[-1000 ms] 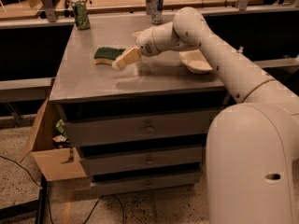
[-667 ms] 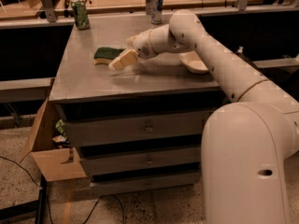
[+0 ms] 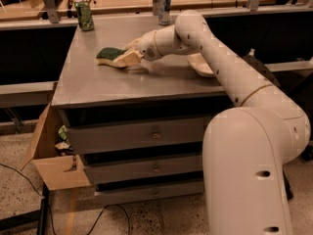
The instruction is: Move sponge near redbull can
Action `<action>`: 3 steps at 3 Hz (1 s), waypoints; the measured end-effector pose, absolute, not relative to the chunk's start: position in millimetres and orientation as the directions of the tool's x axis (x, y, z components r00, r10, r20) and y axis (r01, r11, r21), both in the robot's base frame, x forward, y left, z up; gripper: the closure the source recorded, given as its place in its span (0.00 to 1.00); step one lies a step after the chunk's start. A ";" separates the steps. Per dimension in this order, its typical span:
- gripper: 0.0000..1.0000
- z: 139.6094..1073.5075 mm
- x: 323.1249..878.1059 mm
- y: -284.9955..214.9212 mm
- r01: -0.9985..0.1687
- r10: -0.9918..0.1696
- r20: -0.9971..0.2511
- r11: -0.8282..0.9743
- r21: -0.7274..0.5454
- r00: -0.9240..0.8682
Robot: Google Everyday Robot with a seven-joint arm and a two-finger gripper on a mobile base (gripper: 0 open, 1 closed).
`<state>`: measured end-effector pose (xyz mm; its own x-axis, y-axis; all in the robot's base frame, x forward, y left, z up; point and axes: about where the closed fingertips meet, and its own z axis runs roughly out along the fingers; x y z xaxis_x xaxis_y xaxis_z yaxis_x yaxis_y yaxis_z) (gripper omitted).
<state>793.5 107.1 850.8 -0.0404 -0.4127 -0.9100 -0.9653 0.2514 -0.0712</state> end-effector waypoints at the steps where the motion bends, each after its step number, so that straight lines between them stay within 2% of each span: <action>1: 0.86 871.9 807.5 71.7 -0.927 -0.419 -0.908 0.351 -0.133 -0.029; 2: 1.00 891.1 830.4 13.0 -0.821 -0.438 -0.897 0.532 -0.209 -0.056; 3: 1.00 885.8 844.1 -23.5 -0.702 -0.455 -0.881 0.671 -0.239 -0.134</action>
Offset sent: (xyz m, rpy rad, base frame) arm 0.0954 -0.2121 0.1056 0.0028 -0.3623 -0.8228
